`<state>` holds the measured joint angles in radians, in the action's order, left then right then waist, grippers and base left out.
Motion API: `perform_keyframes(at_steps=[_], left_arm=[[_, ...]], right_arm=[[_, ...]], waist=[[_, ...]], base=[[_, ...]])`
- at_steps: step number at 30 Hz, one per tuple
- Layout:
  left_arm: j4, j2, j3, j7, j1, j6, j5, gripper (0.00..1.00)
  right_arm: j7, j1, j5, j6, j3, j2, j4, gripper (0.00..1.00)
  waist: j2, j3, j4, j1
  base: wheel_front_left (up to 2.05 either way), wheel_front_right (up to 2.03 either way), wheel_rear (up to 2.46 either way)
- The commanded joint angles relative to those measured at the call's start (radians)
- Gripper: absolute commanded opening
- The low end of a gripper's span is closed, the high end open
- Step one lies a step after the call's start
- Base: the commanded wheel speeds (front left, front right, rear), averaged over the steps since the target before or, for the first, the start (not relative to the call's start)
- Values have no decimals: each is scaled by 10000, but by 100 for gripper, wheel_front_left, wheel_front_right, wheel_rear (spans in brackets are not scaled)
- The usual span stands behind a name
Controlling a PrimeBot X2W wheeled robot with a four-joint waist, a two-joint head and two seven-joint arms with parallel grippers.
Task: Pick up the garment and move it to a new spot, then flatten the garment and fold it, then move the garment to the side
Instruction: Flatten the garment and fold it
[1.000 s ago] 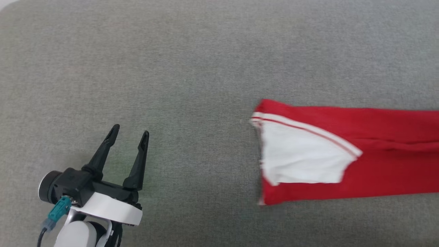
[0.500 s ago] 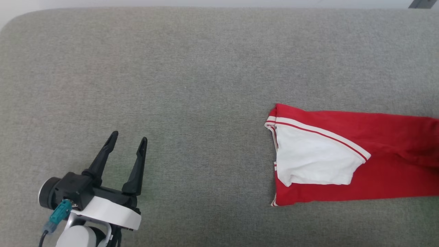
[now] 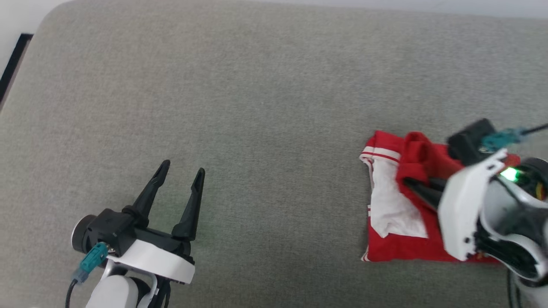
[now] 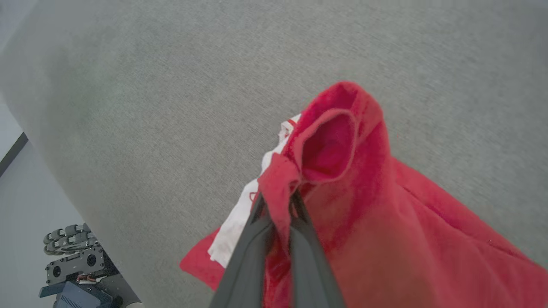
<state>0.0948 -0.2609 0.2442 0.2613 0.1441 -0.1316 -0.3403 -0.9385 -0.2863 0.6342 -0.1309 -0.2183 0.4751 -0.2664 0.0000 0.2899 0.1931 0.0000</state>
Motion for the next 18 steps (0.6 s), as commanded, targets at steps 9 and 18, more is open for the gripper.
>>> perform_keyframes(at_steps=[9, 18], left_arm=[[148, 199, 211, 53, 462, 25, -173, 100], [271, 138, -16, 53, 238, 25, -284, 100]], right_arm=[[466, -1208, -366, 6, -1566, 65, 1472, 0], [1742, -1402, 31, 6, -1777, -146, 2513, 100]], waist=[[0, 380, 552, 0], [0, -3, 185, 0]], base=[[0, 0, 0], [0, 0, 0]])
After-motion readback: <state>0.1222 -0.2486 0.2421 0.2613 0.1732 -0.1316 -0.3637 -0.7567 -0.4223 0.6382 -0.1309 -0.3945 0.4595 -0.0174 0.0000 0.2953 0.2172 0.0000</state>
